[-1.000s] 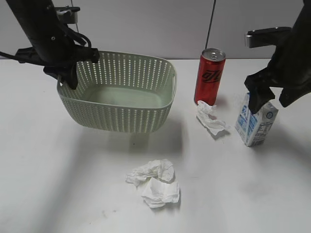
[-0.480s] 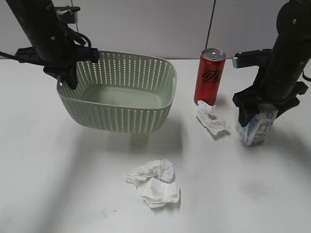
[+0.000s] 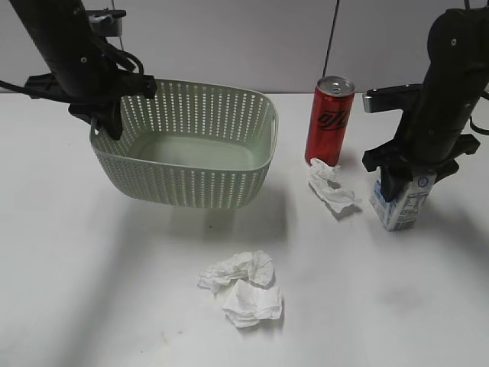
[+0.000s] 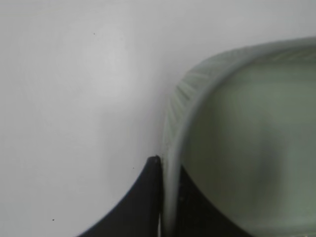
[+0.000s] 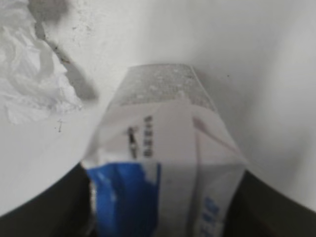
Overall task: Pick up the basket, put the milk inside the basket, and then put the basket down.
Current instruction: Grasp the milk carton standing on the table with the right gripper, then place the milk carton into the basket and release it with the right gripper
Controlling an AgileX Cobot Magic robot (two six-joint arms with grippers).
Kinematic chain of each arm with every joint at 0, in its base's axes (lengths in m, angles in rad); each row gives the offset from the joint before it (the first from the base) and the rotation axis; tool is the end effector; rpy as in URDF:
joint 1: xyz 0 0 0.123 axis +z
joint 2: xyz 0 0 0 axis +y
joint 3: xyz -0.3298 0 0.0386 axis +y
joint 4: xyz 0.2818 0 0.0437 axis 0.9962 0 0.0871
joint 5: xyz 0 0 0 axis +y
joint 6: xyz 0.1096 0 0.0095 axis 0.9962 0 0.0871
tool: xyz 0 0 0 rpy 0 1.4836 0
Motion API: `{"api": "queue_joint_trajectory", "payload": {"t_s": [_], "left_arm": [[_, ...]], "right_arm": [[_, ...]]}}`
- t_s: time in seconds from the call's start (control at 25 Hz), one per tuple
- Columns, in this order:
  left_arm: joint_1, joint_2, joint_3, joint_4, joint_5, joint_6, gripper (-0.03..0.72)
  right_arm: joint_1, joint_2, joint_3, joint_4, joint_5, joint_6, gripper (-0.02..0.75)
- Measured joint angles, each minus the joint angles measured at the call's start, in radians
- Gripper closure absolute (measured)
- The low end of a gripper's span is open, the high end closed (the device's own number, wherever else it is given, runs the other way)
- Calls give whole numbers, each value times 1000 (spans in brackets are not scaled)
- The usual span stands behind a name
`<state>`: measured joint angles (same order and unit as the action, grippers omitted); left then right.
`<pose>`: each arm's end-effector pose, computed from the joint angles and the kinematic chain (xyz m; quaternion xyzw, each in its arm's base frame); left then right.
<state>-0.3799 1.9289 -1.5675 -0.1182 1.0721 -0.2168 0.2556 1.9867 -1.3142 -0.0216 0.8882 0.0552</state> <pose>0.4187 -0.1795 0.2530 0.0586 0.9905 -0.0852 0.0908 0.4134 0.1061 0.1582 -0.1063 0.9931 -0.0011 0.0494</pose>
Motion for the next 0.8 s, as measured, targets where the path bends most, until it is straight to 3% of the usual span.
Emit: {"api": "queue_joint_trajectory", "payload": {"t_s": [0.08, 0.36, 0.6, 0.8], "left_arm": [[0, 0, 0, 0, 0, 0, 688], [0, 0, 0, 0, -1, 0, 688], [0, 0, 0, -3, -2, 0, 688], [0, 0, 0, -5, -3, 0, 688]], "right_arm": [[0, 0, -3, 0, 9, 4, 414], [0, 1, -58, -1, 114, 7, 414], [1, 1, -191, -2, 299, -43, 414], [2, -84, -223, 8, 314, -76, 415]]}}
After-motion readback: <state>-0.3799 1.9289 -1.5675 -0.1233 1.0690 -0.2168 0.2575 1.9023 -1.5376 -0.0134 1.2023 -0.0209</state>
